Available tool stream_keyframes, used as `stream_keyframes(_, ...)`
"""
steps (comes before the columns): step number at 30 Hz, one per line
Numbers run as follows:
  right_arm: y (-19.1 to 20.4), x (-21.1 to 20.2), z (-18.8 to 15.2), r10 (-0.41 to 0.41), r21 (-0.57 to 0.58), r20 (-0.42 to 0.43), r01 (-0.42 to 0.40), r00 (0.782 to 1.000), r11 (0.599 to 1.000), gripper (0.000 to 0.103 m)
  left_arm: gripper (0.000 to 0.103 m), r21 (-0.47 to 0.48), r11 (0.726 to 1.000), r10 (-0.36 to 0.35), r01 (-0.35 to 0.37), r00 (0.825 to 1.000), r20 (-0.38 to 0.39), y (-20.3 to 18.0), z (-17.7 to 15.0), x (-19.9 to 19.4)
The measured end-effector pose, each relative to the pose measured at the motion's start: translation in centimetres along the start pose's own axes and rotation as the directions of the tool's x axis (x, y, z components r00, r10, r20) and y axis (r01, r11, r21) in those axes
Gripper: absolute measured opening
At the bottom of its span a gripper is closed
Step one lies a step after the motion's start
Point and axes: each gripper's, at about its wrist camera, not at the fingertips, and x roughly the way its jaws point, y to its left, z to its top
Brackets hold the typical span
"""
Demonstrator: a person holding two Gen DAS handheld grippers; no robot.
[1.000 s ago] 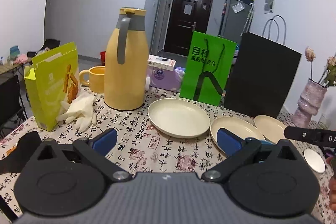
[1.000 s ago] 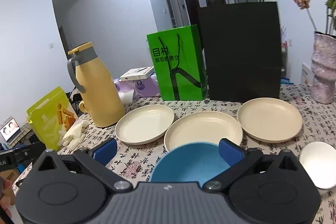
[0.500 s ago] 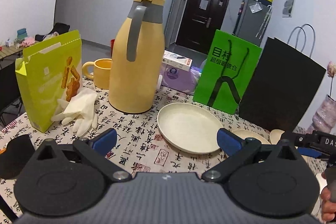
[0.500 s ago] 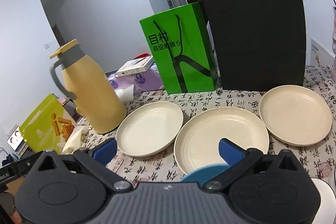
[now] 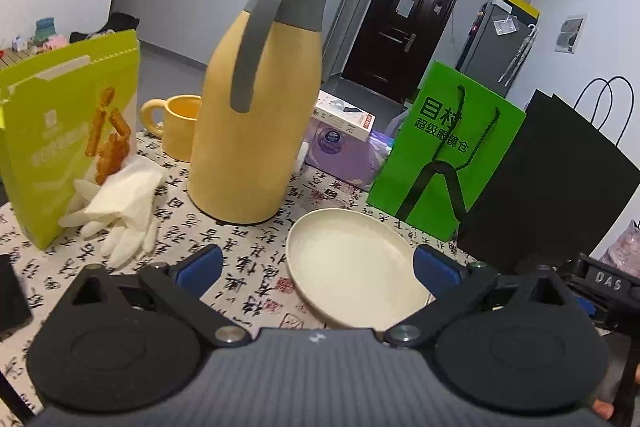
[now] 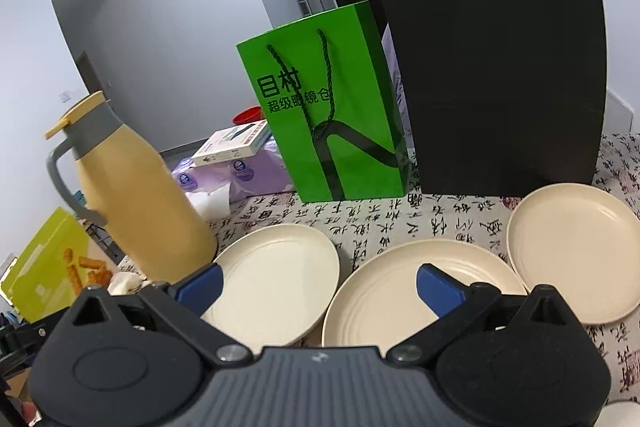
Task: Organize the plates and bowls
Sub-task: 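Move both grippers toward the cream plate beside the yellow thermos, then close both grippers together on the rim of the cream plate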
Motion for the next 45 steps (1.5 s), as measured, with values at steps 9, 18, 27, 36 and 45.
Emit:
stream_keyframes(9, 1.3, 3.1, 1.4, -0.043, -0.041, -0.024, 0.042, 0.999, 0.998, 0.103, 0.103, -0.054, 0.999, 0.005, -0.005, 1.0, 0.006, -0.6, 1.7, 2.8)
stream_keyframes(18, 2.7, 5.7, 1.9, -0.06, -0.093, -0.051, 0.055, 0.997, 0.994, 0.103, 0.103, -0.115, 0.993, 0.034, -0.034, 0.999, -0.004, 0.7, 1.2, 6.3)
stream_keyframes(27, 3.8, 8.1, 1.4, -0.065, -0.133, -0.09, 0.052, 0.994, 0.99, 0.103, 0.103, -0.163, 0.986, 0.015, -0.026, 0.997, -0.072, 3.8, -0.9, 9.9)
stream_keyframes(36, 5.9, 11.3, 1.5, -0.115, -0.234, -0.126, 0.083, 0.985, 0.969, 0.103, 0.103, -0.172, 0.984, 0.019, -0.033, 0.996, -0.086, 5.2, -2.1, 11.8)
stream_keyframes(45, 6.0, 14.1, 2.0, -0.182, -0.286, -0.165, 0.13, 0.969, 0.949, 0.097, 0.103, -0.176, 0.982, 0.048, -0.07, 0.991, -0.125, 3.6, -1.4, 13.2)
